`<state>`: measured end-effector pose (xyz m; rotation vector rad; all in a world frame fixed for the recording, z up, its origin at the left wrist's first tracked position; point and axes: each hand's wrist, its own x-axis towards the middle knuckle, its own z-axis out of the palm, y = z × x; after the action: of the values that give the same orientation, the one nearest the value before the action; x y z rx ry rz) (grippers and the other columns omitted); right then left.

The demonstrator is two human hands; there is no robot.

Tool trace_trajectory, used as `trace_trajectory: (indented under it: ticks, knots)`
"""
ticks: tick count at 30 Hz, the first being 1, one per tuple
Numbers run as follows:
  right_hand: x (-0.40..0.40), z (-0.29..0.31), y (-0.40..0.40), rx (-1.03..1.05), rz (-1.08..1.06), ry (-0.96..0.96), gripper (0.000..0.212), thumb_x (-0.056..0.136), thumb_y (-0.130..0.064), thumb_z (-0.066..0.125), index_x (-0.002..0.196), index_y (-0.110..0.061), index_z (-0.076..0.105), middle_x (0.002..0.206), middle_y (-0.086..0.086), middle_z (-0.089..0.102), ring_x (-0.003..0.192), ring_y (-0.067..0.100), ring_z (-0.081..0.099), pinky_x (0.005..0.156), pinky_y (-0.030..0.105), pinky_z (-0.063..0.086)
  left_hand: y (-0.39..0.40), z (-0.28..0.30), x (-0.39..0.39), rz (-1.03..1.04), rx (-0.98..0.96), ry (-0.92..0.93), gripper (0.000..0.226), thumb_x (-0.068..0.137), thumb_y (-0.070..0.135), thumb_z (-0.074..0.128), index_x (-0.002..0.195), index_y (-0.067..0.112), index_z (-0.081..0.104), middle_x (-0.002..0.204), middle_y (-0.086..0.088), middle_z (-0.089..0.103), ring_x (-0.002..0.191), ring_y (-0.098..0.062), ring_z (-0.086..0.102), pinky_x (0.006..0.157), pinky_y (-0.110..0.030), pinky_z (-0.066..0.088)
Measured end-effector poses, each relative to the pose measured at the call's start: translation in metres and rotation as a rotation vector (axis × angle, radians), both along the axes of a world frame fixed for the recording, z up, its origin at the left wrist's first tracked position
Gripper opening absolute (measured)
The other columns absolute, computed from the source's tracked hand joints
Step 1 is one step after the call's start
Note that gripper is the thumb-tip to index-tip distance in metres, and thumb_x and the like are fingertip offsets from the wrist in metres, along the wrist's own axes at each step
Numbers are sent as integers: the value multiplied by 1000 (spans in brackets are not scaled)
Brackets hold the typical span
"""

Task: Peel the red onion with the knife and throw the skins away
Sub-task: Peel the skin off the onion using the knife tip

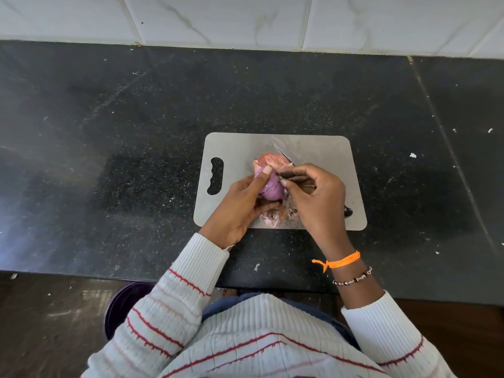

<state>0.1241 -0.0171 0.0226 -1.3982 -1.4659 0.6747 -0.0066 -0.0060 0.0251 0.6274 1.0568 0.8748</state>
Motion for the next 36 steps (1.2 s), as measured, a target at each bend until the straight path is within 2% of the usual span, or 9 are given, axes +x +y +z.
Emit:
trace_trajectory:
  ticks: [4,8,13,17,20,24,30,34,36]
  knots:
    - [7,-2,1,25,-56,-90,14,78,1,68,88,-10,71,81,-5,67,73,-3,62,69,6,48,0,1,-2,46,-14,-19,36,93,34,47,113,5,54,93,-9,66,69,-10,67,60,-20,57]
    - [11,-1,0,-11,55,-53,16,83,-5,65,98,-10,69,91,-2,69,85,2,65,76,11,50,0,1,-3,62,-4,-16,54,92,45,43,123,2,51,96,-14,66,72,-14,64,63,-21,58]
    - [10,1,0,-10,321,-28,50,67,-25,80,114,-20,61,109,1,59,106,9,57,89,21,50,0,1,-4,9,10,-47,60,87,54,39,118,6,58,94,-13,72,76,-15,69,57,-20,56]
    - [6,-1,0,19,228,1,26,72,-12,77,97,-17,69,100,1,60,94,10,60,80,22,52,-1,0,-3,1,29,-4,49,91,47,39,108,6,60,74,-4,71,63,-9,66,55,-17,54]
    - [4,-2,0,59,160,-8,11,79,-6,70,88,-12,70,90,-1,63,86,7,62,76,21,52,-2,-3,-3,-11,28,19,36,92,40,44,99,9,62,74,-3,69,64,-9,65,58,-16,55]
    - [7,-4,1,39,20,38,12,82,0,64,88,-10,67,83,-3,68,80,6,66,72,17,52,-5,-4,-2,-32,3,33,32,93,38,45,101,13,63,80,-3,71,64,-8,64,56,-14,53]
    - [19,-9,1,117,-90,-206,16,79,6,65,86,-8,68,84,1,64,77,10,61,71,15,51,-6,2,-1,-36,0,46,53,95,49,31,114,7,58,72,0,71,53,-2,62,46,-13,46]
    - [18,-2,-2,94,-2,-148,16,80,-2,64,91,-12,71,91,0,68,89,13,64,80,36,55,-5,0,-1,-26,10,60,61,93,54,29,123,7,55,85,-6,68,56,-3,61,47,-13,46]
    - [14,2,-3,37,97,-29,15,79,-12,70,94,-14,71,96,-2,68,94,11,64,83,35,55,-6,-1,-2,-28,27,44,59,94,53,29,121,7,56,83,-6,67,57,-4,60,48,-14,47]
